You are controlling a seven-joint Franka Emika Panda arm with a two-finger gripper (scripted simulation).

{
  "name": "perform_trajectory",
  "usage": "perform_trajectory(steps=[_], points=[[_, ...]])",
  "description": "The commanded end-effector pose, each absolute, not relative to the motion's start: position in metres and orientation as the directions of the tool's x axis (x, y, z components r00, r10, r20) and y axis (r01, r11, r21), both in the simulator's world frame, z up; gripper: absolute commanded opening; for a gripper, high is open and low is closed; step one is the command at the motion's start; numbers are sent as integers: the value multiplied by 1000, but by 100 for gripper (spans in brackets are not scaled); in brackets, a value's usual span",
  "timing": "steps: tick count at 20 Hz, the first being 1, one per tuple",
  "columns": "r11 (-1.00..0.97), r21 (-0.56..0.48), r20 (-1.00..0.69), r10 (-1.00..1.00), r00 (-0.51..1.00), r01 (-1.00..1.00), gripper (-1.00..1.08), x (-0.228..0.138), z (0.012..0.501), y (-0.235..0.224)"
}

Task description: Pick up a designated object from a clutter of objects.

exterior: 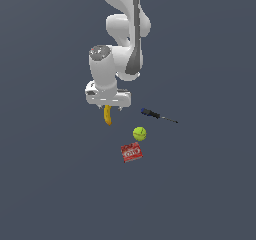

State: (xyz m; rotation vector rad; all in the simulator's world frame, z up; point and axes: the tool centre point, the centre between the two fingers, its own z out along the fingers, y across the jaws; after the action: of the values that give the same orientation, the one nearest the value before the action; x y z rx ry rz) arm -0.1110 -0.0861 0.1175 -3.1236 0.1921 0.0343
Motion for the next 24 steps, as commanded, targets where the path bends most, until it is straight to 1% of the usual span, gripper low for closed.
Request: perform_trajectory(steps=[1,7,12,17,24], points=[[-991,-10,-16,-136,991,-136,100,-126,104,-92],[-987,-5,-7,-161,987,-161,100,-155,82,-102],[-985,-2,-2,-173,985,-173,100,-171,73,-107],[-984,0,0,-178,984,-178,100,-177,69,-109],[-984,0,-1,-178,984,-178,100,-177,64,-108]])
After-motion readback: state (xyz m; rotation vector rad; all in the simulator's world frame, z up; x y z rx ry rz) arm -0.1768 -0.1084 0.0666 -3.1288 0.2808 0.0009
